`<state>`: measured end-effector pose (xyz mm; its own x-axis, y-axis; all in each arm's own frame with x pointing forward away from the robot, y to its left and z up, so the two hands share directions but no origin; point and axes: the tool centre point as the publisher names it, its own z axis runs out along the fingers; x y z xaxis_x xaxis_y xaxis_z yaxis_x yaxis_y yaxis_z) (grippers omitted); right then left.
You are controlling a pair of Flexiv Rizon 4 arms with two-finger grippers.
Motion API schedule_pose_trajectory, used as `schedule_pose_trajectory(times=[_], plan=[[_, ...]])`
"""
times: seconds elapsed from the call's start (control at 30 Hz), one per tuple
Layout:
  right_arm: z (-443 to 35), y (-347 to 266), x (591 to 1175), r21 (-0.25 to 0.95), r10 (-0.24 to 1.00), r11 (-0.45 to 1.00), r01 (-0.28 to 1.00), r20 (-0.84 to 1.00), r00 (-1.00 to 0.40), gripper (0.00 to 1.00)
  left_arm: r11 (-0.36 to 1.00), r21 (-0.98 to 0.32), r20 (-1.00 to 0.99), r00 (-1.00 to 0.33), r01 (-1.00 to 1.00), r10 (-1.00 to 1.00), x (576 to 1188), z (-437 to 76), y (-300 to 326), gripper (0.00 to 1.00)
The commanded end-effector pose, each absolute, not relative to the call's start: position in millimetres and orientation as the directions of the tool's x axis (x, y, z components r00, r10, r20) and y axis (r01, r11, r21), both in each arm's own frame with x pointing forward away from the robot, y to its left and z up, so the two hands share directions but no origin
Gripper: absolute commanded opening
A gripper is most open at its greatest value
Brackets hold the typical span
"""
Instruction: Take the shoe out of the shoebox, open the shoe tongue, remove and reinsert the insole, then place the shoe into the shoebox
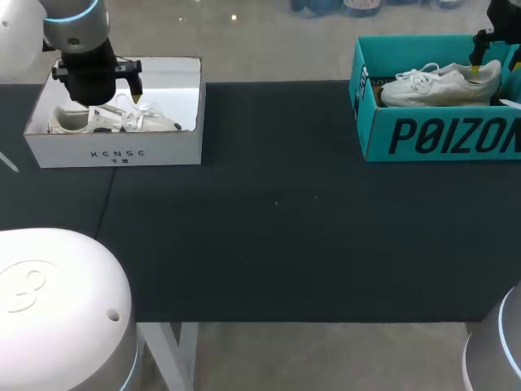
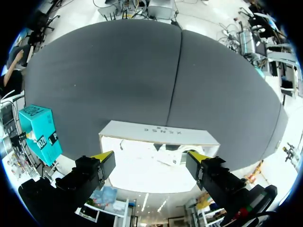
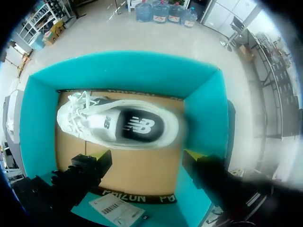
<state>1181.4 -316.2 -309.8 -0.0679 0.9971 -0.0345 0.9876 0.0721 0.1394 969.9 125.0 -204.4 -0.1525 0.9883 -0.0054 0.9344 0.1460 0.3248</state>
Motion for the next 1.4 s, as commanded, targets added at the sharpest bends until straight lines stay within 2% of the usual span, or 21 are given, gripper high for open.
schedule_pose_trajectory(times=[0.03,0.3,0.87,0.9,0.97,1.03,1.13,1.3,1.4], plan=[[-320,-322,1205,0.123,0.997,0.072,0.99,-0.033,-0.068,1.0,0.145,0.325,-0.003,-0.152,0.934,0.988,970,-204,125,1.0],[-329,-331,1224,0.124,0.997,0.068,0.99,-0.046,-0.062,1.0,0.145,0.325,-0.003,-0.152,0.934,0.988,970,-204,125,1.0],[-342,-342,1225,0.105,0.996,0.07,0.992,-0.054,-0.064,1.0,0.145,0.325,-0.003,-0.152,0.934,0.988,970,-204,125,1.0],[-342,-342,1224,0.104,0.996,0.07,0.992,-0.054,-0.065,0.86,0.145,0.325,-0.003,-0.152,0.934,0.988,970,-204,125,1.0],[-343,-342,1224,0.104,0.996,0.07,0.992,-0.054,-0.065,0.5,0.145,0.325,-0.003,-0.152,0.934,0.988,970,-204,125,1.0],[-344,-343,1224,0.103,0.996,0.069,0.992,-0.058,-0.063,0.4,0.145,0.325,-0.003,-0.152,0.934,0.988,970,-204,125,1.0],[-345,-344,1224,0.102,0.996,0.065,0.993,-0.067,-0.058,0.18,0.145,0.325,-0.003,-0.152,0.934,0.988,970,-204,125,1.0],[-346,-345,1224,0.099,0.995,0.064,0.993,-0.089,-0.056,0.18,0.145,0.325,-0.003,-0.152,0.934,0.988,970,-204,125,1.0],[-346,-345,1224,0.099,0.993,0.066,0.993,-0.104,-0.056,0.3,0.145,0.325,-0.003,-0.152,0.934,0.988,970,-204,125,1.0]])
